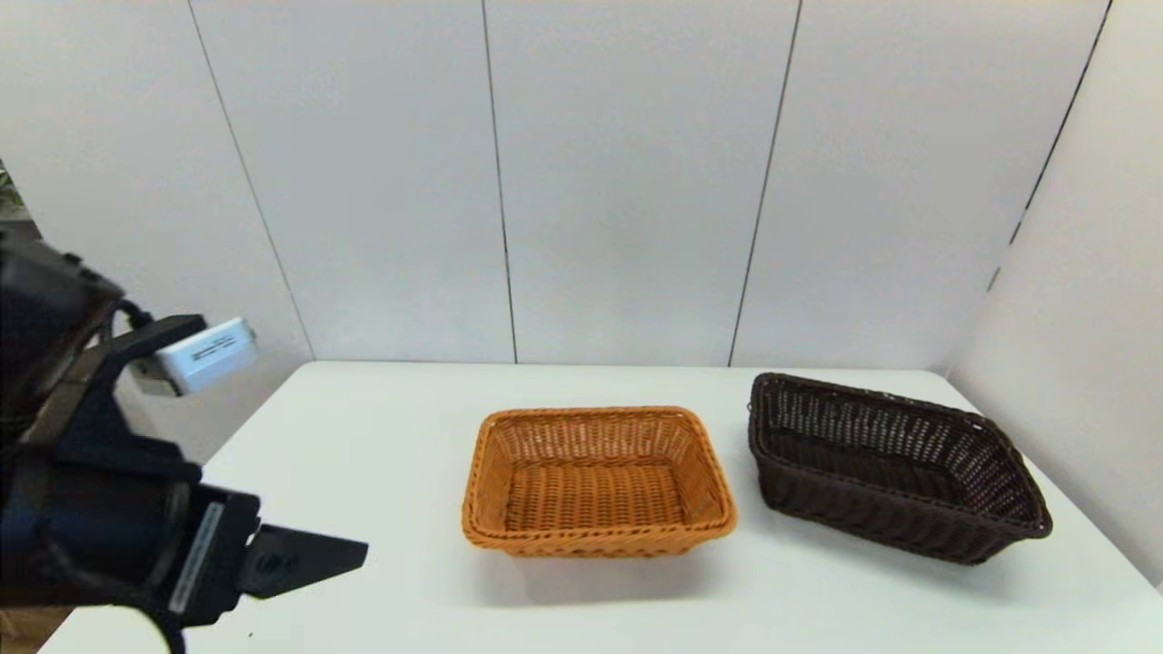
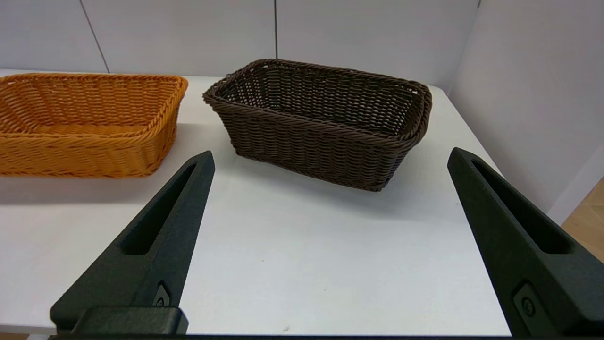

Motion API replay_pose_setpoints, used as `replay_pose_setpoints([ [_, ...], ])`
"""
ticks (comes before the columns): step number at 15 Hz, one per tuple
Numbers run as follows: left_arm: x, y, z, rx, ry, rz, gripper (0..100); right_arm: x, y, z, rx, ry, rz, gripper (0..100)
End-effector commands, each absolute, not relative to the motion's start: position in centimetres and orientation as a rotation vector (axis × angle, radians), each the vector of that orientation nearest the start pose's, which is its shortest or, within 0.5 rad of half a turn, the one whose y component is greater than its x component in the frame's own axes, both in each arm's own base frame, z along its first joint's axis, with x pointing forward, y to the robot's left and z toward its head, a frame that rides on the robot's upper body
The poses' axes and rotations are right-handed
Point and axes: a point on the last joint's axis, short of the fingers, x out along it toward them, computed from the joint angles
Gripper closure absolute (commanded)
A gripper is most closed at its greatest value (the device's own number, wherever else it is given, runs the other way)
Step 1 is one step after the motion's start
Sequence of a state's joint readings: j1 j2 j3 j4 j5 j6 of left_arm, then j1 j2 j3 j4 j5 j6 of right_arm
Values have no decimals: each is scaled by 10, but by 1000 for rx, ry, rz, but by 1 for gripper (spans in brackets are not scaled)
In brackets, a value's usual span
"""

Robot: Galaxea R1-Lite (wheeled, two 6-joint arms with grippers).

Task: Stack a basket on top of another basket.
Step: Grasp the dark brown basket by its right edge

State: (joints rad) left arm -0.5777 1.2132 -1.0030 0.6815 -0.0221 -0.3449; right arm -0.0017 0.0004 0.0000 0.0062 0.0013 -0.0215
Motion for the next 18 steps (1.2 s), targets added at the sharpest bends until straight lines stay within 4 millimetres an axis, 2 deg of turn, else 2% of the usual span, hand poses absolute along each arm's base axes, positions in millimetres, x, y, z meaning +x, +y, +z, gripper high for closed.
replay_pose_setpoints([
  [1, 62, -35, 222, -125, 850, -362, 0, -23, 0, 75, -21, 6, 0, 0],
  [5, 27, -12, 199, -178, 781, -281, 0, -23, 0, 75, -21, 6, 0, 0],
  [9, 0, -2, 171, -172, 724, -240, 0, -23, 0, 75, -21, 6, 0, 0],
  [13, -21, 1, 157, -154, 671, -135, 0, -23, 0, 75, -21, 6, 0, 0],
  [18, -45, -7, 133, -150, 567, -66, 0, -23, 0, 75, -21, 6, 0, 0],
])
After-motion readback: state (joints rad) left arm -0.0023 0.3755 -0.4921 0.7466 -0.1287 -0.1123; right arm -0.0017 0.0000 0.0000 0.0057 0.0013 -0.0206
